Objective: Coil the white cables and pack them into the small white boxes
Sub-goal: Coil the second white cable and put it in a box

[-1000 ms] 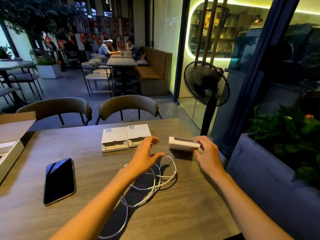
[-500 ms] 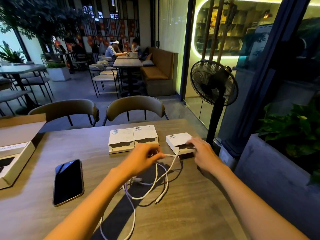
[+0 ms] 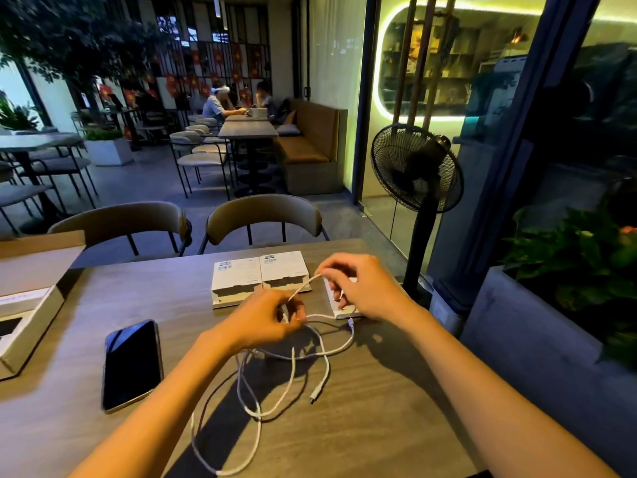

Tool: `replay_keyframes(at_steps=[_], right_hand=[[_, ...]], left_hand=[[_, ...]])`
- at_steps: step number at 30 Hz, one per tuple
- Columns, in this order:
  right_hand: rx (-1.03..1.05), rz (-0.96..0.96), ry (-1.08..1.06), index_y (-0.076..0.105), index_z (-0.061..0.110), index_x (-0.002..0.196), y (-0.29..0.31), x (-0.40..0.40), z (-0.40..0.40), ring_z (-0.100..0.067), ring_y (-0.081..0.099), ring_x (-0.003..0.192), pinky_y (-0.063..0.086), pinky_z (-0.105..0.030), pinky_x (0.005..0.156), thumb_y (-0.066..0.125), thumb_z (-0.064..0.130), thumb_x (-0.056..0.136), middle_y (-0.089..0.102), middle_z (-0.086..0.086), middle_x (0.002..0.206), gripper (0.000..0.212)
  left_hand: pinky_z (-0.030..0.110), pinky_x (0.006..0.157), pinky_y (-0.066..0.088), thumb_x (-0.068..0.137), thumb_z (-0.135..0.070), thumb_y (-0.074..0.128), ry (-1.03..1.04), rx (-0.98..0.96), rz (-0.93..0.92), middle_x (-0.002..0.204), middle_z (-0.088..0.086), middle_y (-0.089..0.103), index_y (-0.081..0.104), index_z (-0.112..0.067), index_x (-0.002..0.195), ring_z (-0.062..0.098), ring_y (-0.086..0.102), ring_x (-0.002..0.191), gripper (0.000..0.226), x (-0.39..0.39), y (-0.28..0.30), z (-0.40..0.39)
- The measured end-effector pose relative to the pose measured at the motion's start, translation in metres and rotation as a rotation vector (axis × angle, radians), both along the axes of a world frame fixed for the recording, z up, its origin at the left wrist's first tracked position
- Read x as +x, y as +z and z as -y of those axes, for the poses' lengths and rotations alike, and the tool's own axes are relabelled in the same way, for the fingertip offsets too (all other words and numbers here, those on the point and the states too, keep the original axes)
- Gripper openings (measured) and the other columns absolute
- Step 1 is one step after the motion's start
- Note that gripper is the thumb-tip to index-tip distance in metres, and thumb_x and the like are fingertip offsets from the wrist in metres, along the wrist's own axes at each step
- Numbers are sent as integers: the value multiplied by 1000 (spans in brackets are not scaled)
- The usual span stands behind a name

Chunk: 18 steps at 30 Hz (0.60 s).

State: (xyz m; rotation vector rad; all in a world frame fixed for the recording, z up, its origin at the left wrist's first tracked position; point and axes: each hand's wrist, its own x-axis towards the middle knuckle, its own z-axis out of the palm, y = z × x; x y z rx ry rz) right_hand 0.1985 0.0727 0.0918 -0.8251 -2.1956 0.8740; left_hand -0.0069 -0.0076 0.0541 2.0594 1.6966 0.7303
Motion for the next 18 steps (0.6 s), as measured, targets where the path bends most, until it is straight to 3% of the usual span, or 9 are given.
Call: replay_keyframes(at_steps=[2,6,8,11,15,18], right_hand=[[61,-135,-62,74,18,104,8,-1,1,1,60,61,49,-15,56,60,19,102,64,7,75,14],[158,-384,-209,69,14,108,26,-1,-3,1,58,64,45,-12,58,54,21,105,63,5,81,17],[107,-579,-296,67,19,107,34,5,-11,-2,52,59,40,-16,54,51,27,106,61,4,81,17],[63,-802,-461,65,37,99,40,19,-27,-15,51,67,44,-35,64,49,37,105,58,7,79,17],[31,-794,-593,64,36,101,36,32,-34,-20,54,72,46,-40,71,47,38,104,59,6,78,17],[82,-548,-615,64,21,103,31,33,-30,-15,58,69,46,-32,65,47,26,107,62,4,78,18]], left_hand=[[22,80,53,87,-17,73,-3,-58,24,99,-13,65,64,-30,108,3,62,91,27,-5,2,2],[20,85,50,82,-7,77,47,-57,94,114,-12,60,50,-34,125,6,59,105,57,-12,9,1],[19,85,49,83,2,72,70,-51,88,117,-13,56,49,-36,125,4,56,107,62,-20,7,0],[23,93,48,85,5,68,127,-99,26,125,-11,52,51,-35,124,9,52,115,59,-37,-6,2],[32,100,44,87,-18,74,158,-96,-93,121,-6,61,65,-28,112,14,53,114,28,-38,-15,6],[37,100,47,91,-26,70,151,11,-50,106,-9,65,68,-26,98,4,55,100,8,-28,-8,7]])
